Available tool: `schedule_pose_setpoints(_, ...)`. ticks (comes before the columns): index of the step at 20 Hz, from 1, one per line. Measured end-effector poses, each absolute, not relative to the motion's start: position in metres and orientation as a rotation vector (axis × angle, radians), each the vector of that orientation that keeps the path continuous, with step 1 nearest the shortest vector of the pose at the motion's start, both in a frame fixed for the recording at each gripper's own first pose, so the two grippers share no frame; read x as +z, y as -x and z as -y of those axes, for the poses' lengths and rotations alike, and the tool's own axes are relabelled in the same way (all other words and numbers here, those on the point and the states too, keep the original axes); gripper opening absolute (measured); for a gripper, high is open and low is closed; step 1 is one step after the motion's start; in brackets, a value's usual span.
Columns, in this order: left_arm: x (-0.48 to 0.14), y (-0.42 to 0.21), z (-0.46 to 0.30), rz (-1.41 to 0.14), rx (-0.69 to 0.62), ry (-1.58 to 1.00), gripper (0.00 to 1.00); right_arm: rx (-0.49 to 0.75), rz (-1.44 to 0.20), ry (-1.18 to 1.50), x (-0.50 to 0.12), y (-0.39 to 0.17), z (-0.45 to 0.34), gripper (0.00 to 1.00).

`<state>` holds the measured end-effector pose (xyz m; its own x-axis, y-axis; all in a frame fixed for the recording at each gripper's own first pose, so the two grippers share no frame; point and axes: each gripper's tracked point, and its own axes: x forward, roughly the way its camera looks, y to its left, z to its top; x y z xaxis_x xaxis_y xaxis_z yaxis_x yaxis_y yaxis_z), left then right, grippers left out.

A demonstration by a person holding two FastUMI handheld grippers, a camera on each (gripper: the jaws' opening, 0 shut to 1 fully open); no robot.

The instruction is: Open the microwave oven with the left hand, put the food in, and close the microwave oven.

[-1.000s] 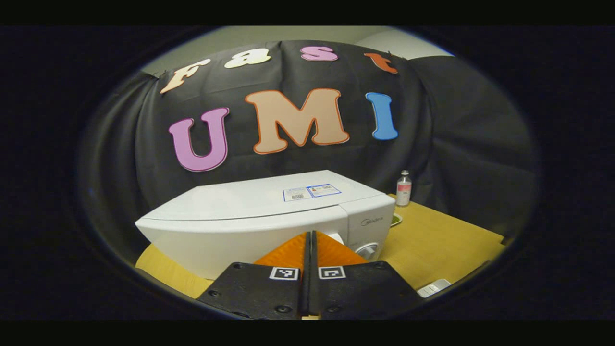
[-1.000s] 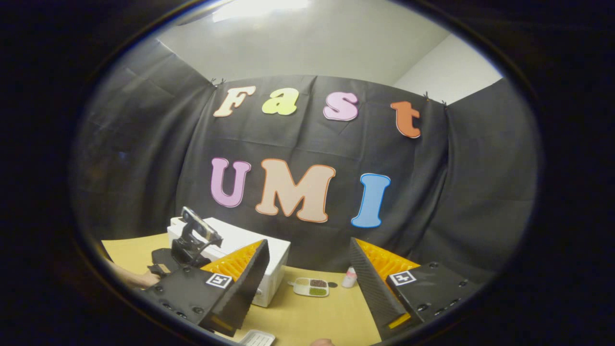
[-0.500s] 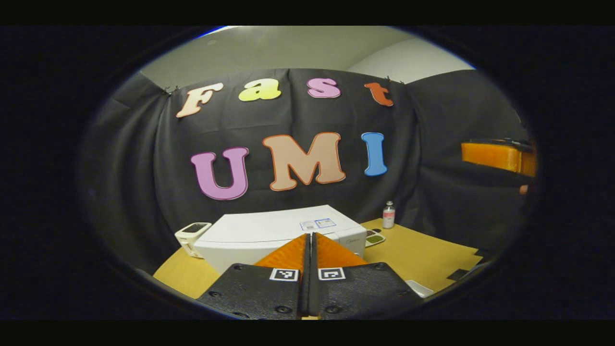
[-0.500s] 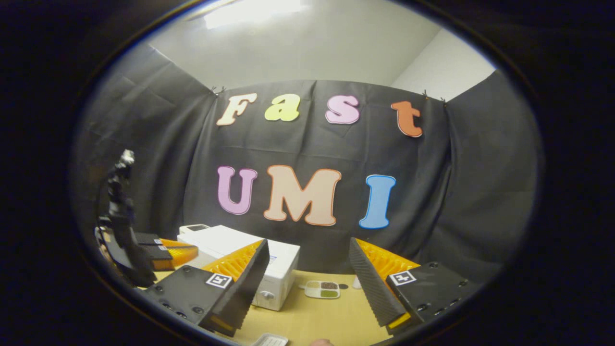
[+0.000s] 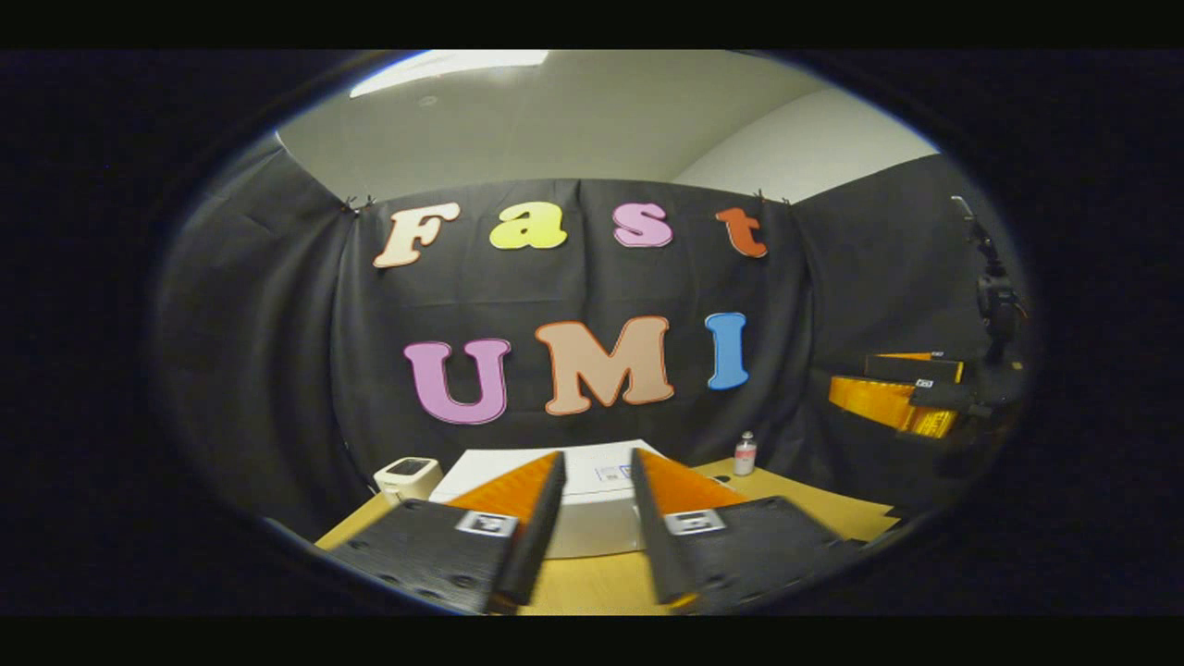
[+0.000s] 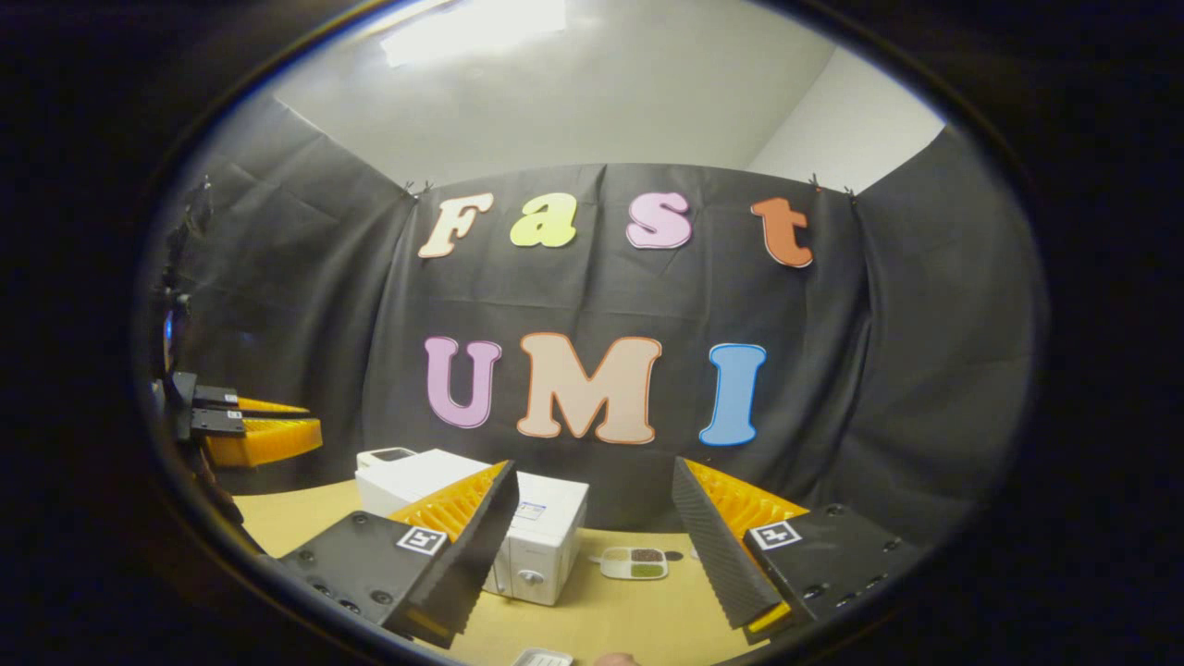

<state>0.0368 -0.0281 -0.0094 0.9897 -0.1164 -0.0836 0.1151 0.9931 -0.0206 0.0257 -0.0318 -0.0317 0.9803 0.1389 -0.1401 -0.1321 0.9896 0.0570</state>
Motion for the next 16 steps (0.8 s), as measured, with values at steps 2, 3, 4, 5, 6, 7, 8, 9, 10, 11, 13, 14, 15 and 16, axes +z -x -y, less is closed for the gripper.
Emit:
schedule_pose_setpoints(2, -0.009, -0.033, 0.033, -0.082, -0.137, 0.007, 0.98, 0.139, -0.138, -0.037, -0.031, -0.024, 0.029, 0.96)
schedule_pose_setpoints(3, -0.008, -0.032, 0.034, -0.085, -0.139, 0.002, 0.94, 0.14, -0.137, -0.032, -0.031, -0.024, 0.027, 0.96)
schedule_pose_setpoints(4, -0.009, -0.029, 0.034, -0.09, -0.138, -0.005, 0.99, 0.143, -0.143, -0.03, -0.033, -0.023, 0.025, 0.96)
schedule_pose_setpoints(5, -0.009, -0.026, 0.031, -0.095, -0.13, -0.01, 0.96, 0.145, -0.144, -0.032, -0.033, -0.022, 0.022, 0.96)
schedule_pose_setpoints(6, -0.01, -0.026, 0.029, -0.102, -0.121, -0.011, 0.96, 0.145, -0.141, -0.034, -0.031, -0.021, 0.021, 0.97)
schedule_pose_setpoints(7, -0.011, -0.025, 0.027, -0.111, -0.114, -0.001, 0.96, 0.144, -0.136, -0.034, -0.029, -0.02, 0.02, 0.97)
schedule_pose_setpoints(8, -0.012, -0.024, 0.028, -0.117, -0.113, 0.018, 1.0, 0.144, -0.134, -0.03, -0.029, -0.019, 0.02, 0.96)
schedule_pose_setpoints(9, -0.014, -0.025, 0.027, -0.125, -0.11, 0.038, 0.96, 0.142, -0.134, -0.023, -0.03, -0.018, 0.02, 0.96)
schedule_pose_setpoints(10, -0.015, -0.025, 0.023, -0.132, -0.101, 0.056, 0.96, 0.139, -0.136, -0.016, -0.031, -0.017, 0.021, 0.96)
schedule_pose_setpoints(11, -0.014, -0.025, 0.02, -0.135, -0.095, 0.069, 0.96, 0.138, -0.137, -0.014, -0.031, -0.016, 0.022, 0.96)
schedule_pose_setpoints(13, -0.015, -0.026, 0.013, -0.14, -0.083, 0.078, 0.96, 0.138, -0.139, -0.014, -0.031, -0.014, 0.021, 0.96)
schedule_pose_setpoints(14, -0.016, -0.027, 0.013, -0.143, -0.083, 0.083, 1.0, 0.14, -0.142, -0.011, -0.032, -0.013, 0.021, 0.96)
schedule_pose_setpoints(15, -0.018, -0.028, 0.011, -0.151, -0.082, 0.089, 1.0, 0.143, -0.147, -0.009, -0.033, -0.013, 0.02, 0.96)
schedule_pose_setpoints(16, -0.02, -0.027, 0.011, -0.156, -0.086, 0.099, 0.97, 0.146, -0.151, -0.006, -0.034, -0.013, 0.019, 0.96)
